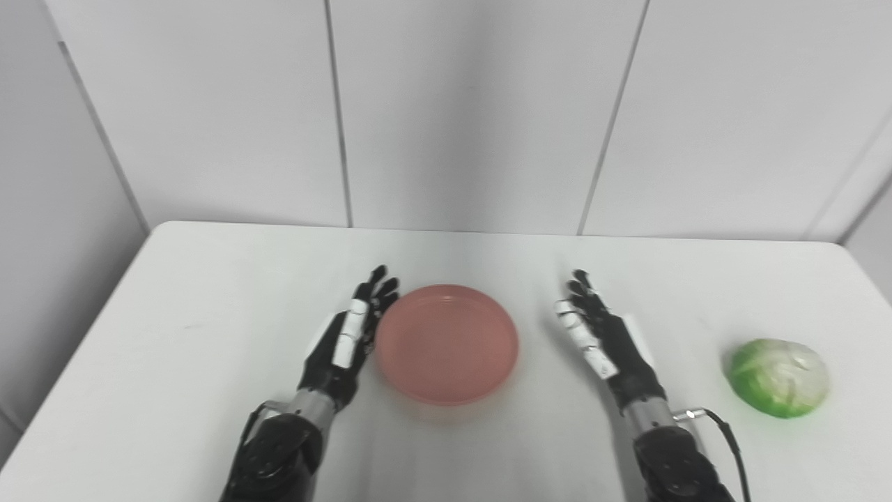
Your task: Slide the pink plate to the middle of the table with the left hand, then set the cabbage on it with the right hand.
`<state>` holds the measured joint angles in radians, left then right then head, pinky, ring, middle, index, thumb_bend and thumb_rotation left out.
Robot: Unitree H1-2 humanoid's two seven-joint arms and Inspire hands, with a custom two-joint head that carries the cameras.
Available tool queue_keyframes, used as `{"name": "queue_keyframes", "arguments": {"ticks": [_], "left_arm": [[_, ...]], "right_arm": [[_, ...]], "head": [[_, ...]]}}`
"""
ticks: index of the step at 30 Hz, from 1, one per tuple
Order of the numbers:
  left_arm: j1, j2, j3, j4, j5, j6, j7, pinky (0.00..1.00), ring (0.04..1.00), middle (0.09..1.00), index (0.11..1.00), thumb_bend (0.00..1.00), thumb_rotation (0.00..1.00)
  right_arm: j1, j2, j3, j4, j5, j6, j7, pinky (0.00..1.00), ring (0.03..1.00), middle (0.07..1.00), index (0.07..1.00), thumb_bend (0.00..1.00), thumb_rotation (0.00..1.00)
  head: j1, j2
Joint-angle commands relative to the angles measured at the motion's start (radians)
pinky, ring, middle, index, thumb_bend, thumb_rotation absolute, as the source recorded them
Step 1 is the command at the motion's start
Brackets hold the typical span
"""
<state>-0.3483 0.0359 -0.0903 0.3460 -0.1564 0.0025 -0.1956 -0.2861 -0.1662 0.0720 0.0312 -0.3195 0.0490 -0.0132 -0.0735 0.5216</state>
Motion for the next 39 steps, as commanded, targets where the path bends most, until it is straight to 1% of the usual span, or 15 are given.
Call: {"name": "queue_keyframes", "arguments": {"ticks": [1,3,4,7,11,13,16,18,21,24,27,31,32,34,39], "left_arm": [[0.050,0.008,-0.014,0.046,0.003,0.049,-0.036,0.99,0.973,0.977,0.975,0.81,1.00],[0.051,0.014,-0.012,0.044,0.005,0.046,-0.037,1.00,0.974,0.977,0.973,0.83,1.00],[0.052,0.016,-0.010,0.042,0.003,0.046,-0.039,1.00,0.974,0.977,0.973,0.83,1.00],[0.050,0.023,-0.005,0.052,-0.007,0.037,-0.051,1.00,0.976,0.979,0.977,0.83,1.00],[0.047,0.032,0.002,0.062,-0.015,0.030,-0.058,1.00,0.971,0.973,0.970,0.83,1.00],[0.044,0.037,0.007,0.070,-0.017,0.026,-0.064,1.00,0.970,0.972,0.968,0.83,1.00],[0.039,0.046,0.016,0.085,-0.023,0.020,-0.076,1.00,0.972,0.975,0.968,0.83,1.00],[0.038,0.051,0.021,0.090,-0.023,0.018,-0.082,1.00,0.973,0.980,0.974,0.84,1.00],[0.039,0.055,0.033,0.089,-0.026,0.024,-0.085,0.98,0.965,0.973,0.967,0.83,1.00],[0.041,0.059,0.047,0.089,-0.032,0.029,-0.091,0.97,0.958,0.963,0.958,0.83,1.00],[0.043,0.068,0.053,0.084,-0.033,0.034,-0.102,0.96,0.955,0.959,0.958,0.83,1.00],[0.044,0.085,0.059,0.080,-0.047,0.041,-0.123,0.97,0.960,0.962,0.963,0.83,1.00],[0.043,0.088,0.062,0.081,-0.050,0.040,-0.128,0.97,0.961,0.962,0.962,0.82,1.00],[0.040,0.094,0.068,0.091,-0.054,0.033,-0.138,0.96,0.958,0.958,0.956,0.83,1.00],[0.032,0.109,0.077,0.118,-0.068,0.026,-0.160,0.97,0.962,0.959,0.957,0.82,1.00]], "right_arm": [[-0.041,-0.024,0.001,-0.063,-0.056,0.011,-0.018,0.75,0.811,0.874,0.918,0.74,0.84],[-0.053,-0.035,0.003,-0.107,-0.086,0.030,-0.005,0.76,0.817,0.880,0.916,0.82,0.77],[-0.061,-0.046,0.005,-0.132,-0.103,0.036,0.003,0.76,0.817,0.881,0.916,0.83,0.77],[-0.080,-0.064,0.004,-0.182,-0.125,0.047,0.018,0.76,0.837,0.884,0.910,0.89,0.67],[-0.108,-0.102,-0.002,-0.251,-0.172,0.082,0.048,0.80,0.877,0.895,0.903,0.94,0.60],[-0.116,-0.112,-0.006,-0.274,-0.184,0.096,0.060,0.81,0.882,0.898,0.903,0.95,0.59],[-0.130,-0.153,-0.022,-0.309,-0.198,0.092,0.080,0.81,0.889,0.903,0.908,0.96,0.58],[-0.135,-0.176,-0.045,-0.332,-0.187,0.110,0.100,0.81,0.889,0.915,0.916,0.99,0.56],[-0.127,-0.218,-0.075,-0.391,-0.224,0.167,0.136,0.81,0.889,0.917,0.918,1.00,0.57],[-0.110,-0.281,-0.124,-0.428,-0.217,0.171,0.160,0.83,0.899,0.917,0.920,1.00,0.56],[-0.086,-0.331,-0.175,-0.446,-0.213,0.197,0.178,0.85,0.913,0.929,0.928,1.00,0.55],[-0.038,-0.412,-0.246,-0.452,-0.227,0.235,0.204,0.85,0.917,0.935,0.936,1.00,0.55],[-0.029,-0.426,-0.257,-0.452,-0.227,0.246,0.210,0.84,0.925,0.947,0.951,1.00,0.57],[0.002,-0.459,-0.297,-0.439,-0.206,0.249,0.213,0.84,0.932,0.955,0.956,1.00,0.58],[0.055,-0.488,-0.343,-0.421,-0.187,0.267,0.221,0.87,0.951,0.966,0.968,1.00,0.58]], "head": [[-0.003,0.000],[-0.019,-0.002],[-0.036,-0.005],[-0.057,-0.008],[-0.106,-0.012],[-0.130,-0.011],[-0.150,-0.013],[-0.165,-0.014],[-0.196,-0.017],[-0.213,-0.014],[-0.236,-0.006],[-0.259,-0.003],[-0.259,-0.003],[-0.270,-0.001],[-0.299,0.002]]}}
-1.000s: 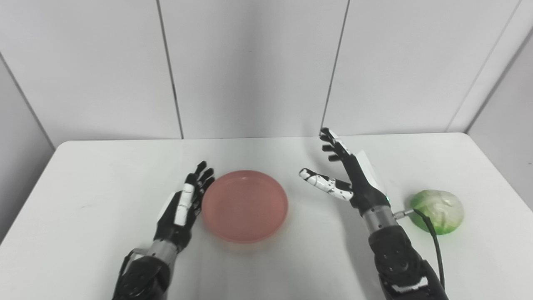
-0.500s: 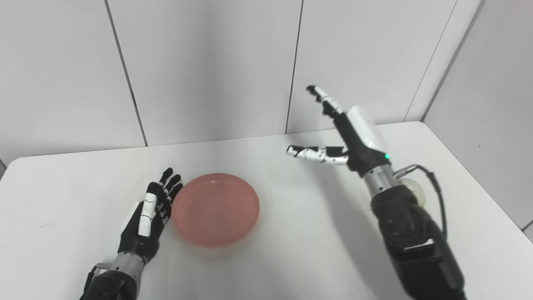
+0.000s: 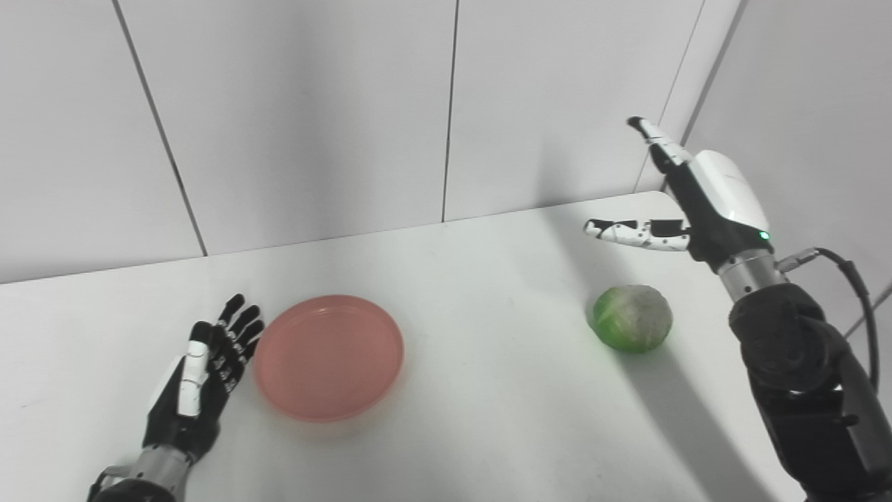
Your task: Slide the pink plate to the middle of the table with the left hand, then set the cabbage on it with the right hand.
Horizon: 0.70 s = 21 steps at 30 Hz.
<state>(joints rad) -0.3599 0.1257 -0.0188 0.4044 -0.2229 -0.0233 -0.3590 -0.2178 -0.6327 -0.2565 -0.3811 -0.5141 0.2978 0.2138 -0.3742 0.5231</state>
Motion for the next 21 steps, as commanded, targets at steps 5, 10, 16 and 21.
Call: {"name": "queue_keyframes", "arguments": {"ticks": [5,10,16,21], "left_arm": [[0.044,0.030,0.014,0.055,-0.010,0.067,-0.008,0.97,0.957,0.952,0.952,0.83,1.00],[0.039,0.037,0.027,0.068,-0.028,0.071,-0.021,0.97,0.960,0.953,0.948,0.83,1.00],[0.031,0.045,0.037,0.095,-0.035,0.056,-0.034,0.97,0.961,0.956,0.952,0.85,1.00],[0.025,0.054,0.037,0.119,-0.043,0.045,-0.048,0.97,0.964,0.961,0.956,0.86,1.00]], "right_arm": [[0.032,-0.061,-0.018,-0.015,-0.014,0.094,0.043,0.86,0.948,0.968,0.982,1.00,0.61],[0.064,-0.058,-0.030,0.033,0.033,0.054,0.029,0.84,0.925,0.954,0.982,1.00,0.56],[0.118,-0.071,-0.044,0.109,0.089,0.039,0.028,0.85,0.933,0.960,0.969,1.00,0.59],[0.135,-0.064,-0.049,0.169,0.108,0.027,0.011,0.84,0.938,0.972,0.969,1.00,0.58]], "head": [[-0.025,0.009],[-0.028,0.008],[-0.040,0.007],[-0.040,0.011]]}}
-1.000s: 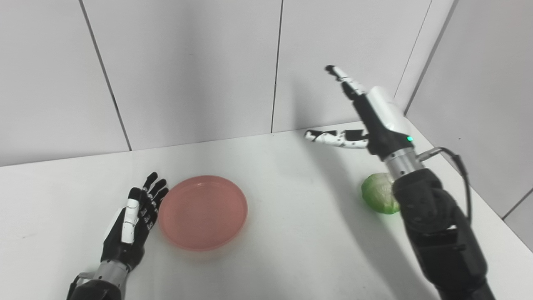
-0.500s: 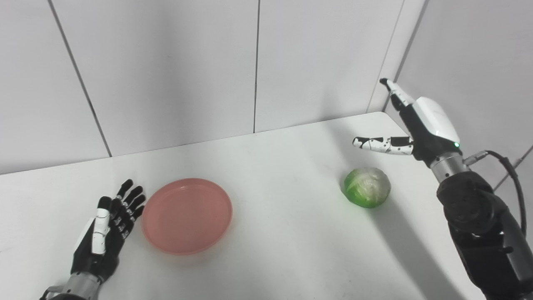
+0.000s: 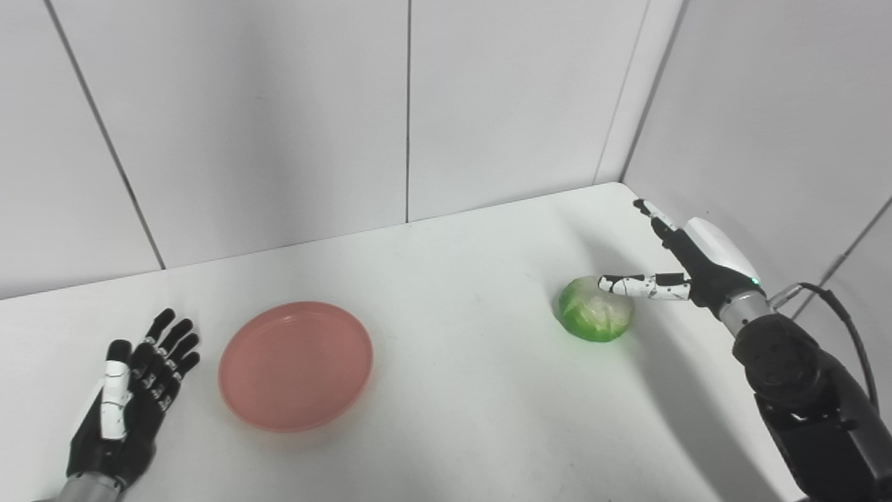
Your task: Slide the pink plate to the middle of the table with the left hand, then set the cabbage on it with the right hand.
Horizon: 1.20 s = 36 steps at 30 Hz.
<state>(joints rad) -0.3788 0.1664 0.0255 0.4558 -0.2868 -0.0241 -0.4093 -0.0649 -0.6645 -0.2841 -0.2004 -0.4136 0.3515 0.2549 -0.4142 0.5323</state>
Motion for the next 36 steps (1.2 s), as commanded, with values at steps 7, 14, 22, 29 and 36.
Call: {"name": "queue_keyframes", "arguments": {"ticks": [7,14,22,29,36], "left_arm": [[0.043,0.012,-0.003,0.077,0.018,0.036,0.003,0.97,0.955,0.951,0.942,0.85,0.98],[0.049,0.015,-0.005,0.059,0.022,0.046,0.012,0.96,0.951,0.947,0.942,0.85,0.98],[0.048,0.018,-0.005,0.063,0.021,0.052,0.010,0.97,0.955,0.952,0.943,0.86,0.98],[0.049,0.018,-0.004,0.067,0.022,0.045,0.010,0.96,0.952,0.949,0.944,0.86,0.97],[0.053,0.017,-0.007,0.051,0.023,0.053,0.012,0.97,0.954,0.947,0.941,0.86,0.97]], "right_arm": [[-0.043,-0.037,0.014,0.077,0.031,-0.046,-0.044,0.84,0.947,0.969,0.969,1.00,0.59],[-0.057,-0.047,0.048,0.090,0.032,-0.027,-0.038,0.86,0.952,0.965,0.964,1.00,0.58],[-0.076,-0.062,0.096,0.091,0.017,0.004,-0.017,0.85,0.937,0.958,0.966,1.00,0.57],[-0.095,-0.064,0.119,0.103,0.036,-0.005,0.002,0.87,0.954,0.969,0.967,1.00,0.55],[-0.123,-0.064,0.138,0.137,0.056,0.005,0.024,0.87,0.961,0.978,0.977,1.00,0.52]], "head": [[0.002,0.009],[0.000,0.014],[0.002,0.018],[0.003,0.020],[0.007,0.024]]}}
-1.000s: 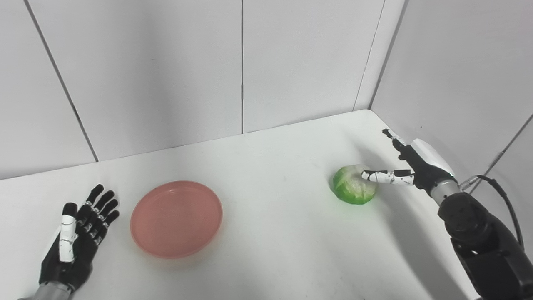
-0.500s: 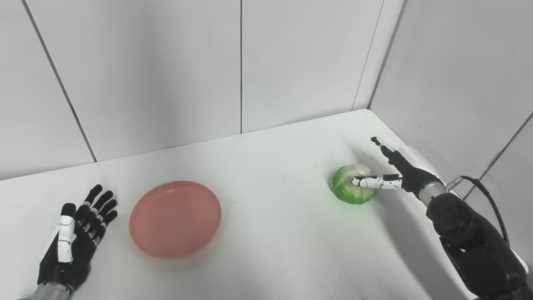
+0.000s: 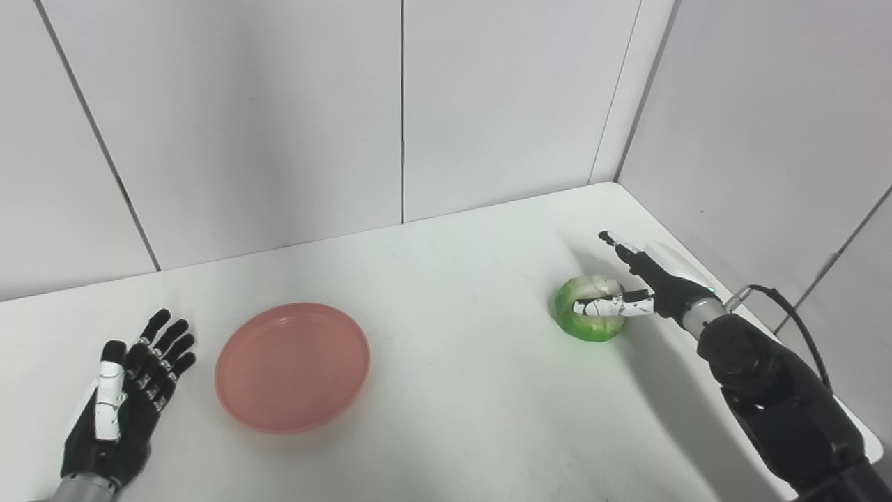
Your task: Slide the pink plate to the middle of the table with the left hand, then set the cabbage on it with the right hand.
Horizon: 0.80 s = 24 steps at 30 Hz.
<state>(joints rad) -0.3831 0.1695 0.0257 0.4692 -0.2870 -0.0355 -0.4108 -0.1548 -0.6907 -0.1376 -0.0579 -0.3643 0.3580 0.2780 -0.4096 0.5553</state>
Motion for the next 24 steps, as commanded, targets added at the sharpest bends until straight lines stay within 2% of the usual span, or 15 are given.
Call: {"name": "queue_keyframes", "arguments": {"ticks": [1,8,13,14,24], "left_arm": [[0.059,0.014,-0.007,0.034,0.024,0.067,0.016,0.96,0.951,0.944,0.939,0.86,0.97],[0.065,0.010,-0.008,0.013,0.019,0.077,0.019,0.96,0.952,0.945,0.940,0.85,0.97],[0.065,0.013,-0.011,0.018,0.026,0.074,0.021,0.96,0.955,0.949,0.946,0.85,0.98],[0.065,0.013,-0.011,0.018,0.026,0.074,0.020,0.96,0.955,0.949,0.944,0.85,0.98],[0.064,0.019,-0.017,0.016,0.028,0.078,0.019,0.96,0.953,0.946,0.947,0.84,0.99]], "right_arm": [[-0.038,-0.039,-0.006,0.003,0.013,0.002,0.006,0.88,0.969,0.984,0.984,1.00,0.52],[-0.057,-0.063,0.043,0.046,-0.021,0.010,0.020,0.86,0.951,0.972,0.977,1.00,0.55],[-0.056,-0.065,0.054,0.059,-0.012,-0.023,0.013,0.86,0.944,0.961,0.950,1.00,0.53],[-0.057,-0.067,0.060,0.057,-0.014,-0.024,0.017,0.84,0.931,0.953,0.933,1.00,0.53],[-0.069,-0.071,0.066,0.040,0.025,0.020,0.057,0.88,0.942,0.947,0.919,1.00,0.39]], "head": [[0.002,0.001],[0.005,0.003],[0.006,0.005],[0.006,0.006],[0.007,0.009]]}}
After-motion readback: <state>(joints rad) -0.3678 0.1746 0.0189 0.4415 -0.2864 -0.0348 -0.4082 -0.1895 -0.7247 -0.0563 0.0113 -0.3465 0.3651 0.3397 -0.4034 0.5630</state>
